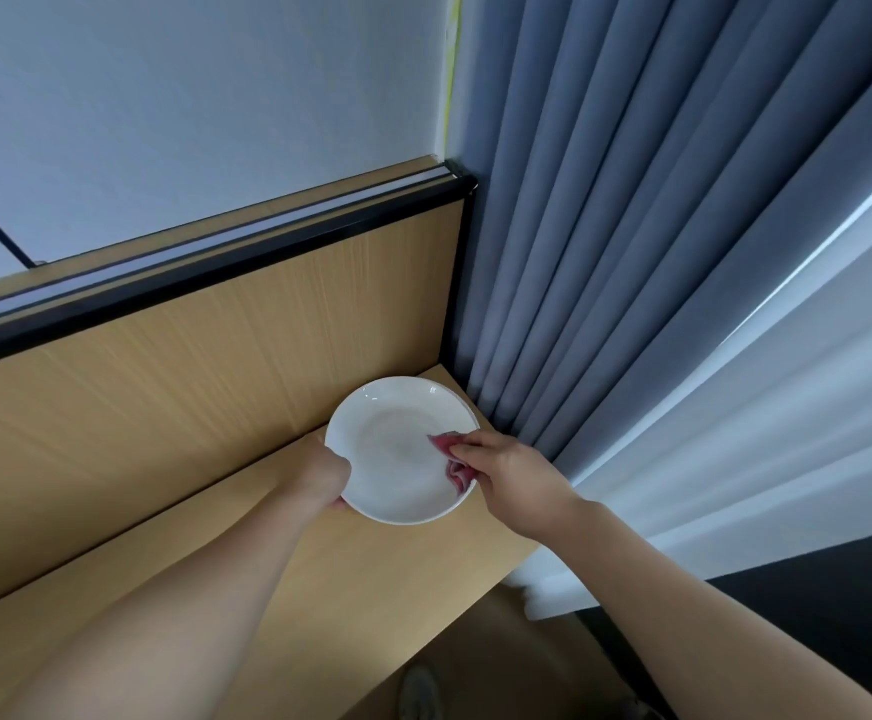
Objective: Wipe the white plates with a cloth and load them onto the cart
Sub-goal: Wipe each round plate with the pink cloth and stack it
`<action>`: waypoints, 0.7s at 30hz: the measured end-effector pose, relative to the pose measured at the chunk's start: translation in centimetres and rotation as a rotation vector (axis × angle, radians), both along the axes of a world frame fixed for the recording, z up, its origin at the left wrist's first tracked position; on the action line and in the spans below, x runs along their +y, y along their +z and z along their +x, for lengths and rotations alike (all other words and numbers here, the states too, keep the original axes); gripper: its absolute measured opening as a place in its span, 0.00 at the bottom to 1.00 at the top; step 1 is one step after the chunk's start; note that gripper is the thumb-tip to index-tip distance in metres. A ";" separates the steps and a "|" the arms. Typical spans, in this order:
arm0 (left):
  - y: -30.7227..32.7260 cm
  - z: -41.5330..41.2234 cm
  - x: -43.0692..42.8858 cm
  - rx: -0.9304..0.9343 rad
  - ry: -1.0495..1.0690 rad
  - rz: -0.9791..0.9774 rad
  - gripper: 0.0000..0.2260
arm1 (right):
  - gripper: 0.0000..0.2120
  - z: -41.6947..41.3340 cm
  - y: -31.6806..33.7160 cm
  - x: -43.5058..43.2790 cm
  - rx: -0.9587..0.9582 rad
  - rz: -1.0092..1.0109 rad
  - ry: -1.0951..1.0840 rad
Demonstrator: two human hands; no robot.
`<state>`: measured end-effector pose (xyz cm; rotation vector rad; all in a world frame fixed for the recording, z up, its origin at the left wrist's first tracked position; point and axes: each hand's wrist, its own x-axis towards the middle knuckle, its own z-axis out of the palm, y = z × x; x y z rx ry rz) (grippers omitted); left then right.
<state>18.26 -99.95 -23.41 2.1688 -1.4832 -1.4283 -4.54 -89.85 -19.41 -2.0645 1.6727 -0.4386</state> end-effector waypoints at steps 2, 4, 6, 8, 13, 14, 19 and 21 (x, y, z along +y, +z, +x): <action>0.4 0.1 0.2 -0.004 -0.007 -0.009 0.11 | 0.19 0.0 0.2 0.1 0.004 0.002 -0.006; 0.9 0.1 0.2 -0.013 0.003 -0.015 0.12 | 0.19 0.2 0.5 0.2 0.012 0.001 -0.008; 0.9 0.2 0.2 0.009 0.023 -0.036 0.15 | 0.19 0.3 0.8 0.4 0.017 -0.007 -0.003; 0.8 0.6 0.4 0.056 0.020 -0.069 0.17 | 0.19 0.5 1.2 0.5 0.020 -0.017 0.011; 1.8 2.1 2.2 0.125 0.002 -0.129 0.15 | 0.17 1.0 3.3 0.8 -0.013 -0.075 -0.016; 1.8 2.9 2.5 0.136 0.008 -0.137 0.15 | 0.17 1.3 3.9 0.8 -0.042 -0.090 -0.032; 3.0 8.4 5.8 0.130 0.082 -0.209 0.12 | 0.20 4.1 5.0 -0.1 -0.064 -0.194 0.031; 3.2 11.3 7.7 0.135 0.118 -0.229 0.11 | 0.20 6.5 4.9 -0.5 -0.076 -0.209 0.092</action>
